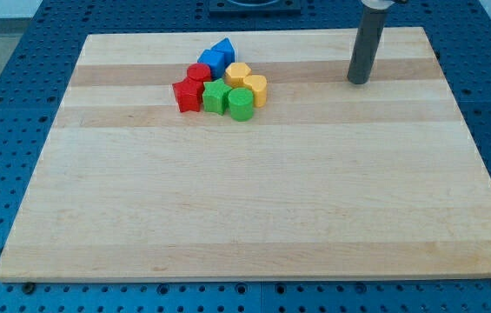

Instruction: Separate the blue cube and red blocks from a group of blocks

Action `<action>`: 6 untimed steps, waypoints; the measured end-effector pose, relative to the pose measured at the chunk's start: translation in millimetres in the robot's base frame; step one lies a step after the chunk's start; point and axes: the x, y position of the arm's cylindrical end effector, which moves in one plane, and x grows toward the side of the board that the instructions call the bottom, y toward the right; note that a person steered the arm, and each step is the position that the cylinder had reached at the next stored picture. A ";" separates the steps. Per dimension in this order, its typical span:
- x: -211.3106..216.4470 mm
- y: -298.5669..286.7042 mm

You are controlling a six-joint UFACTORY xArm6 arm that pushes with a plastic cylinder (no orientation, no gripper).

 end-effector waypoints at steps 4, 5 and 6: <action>-53.9 -113.1; -52.1 -151.7; -42.8 -166.6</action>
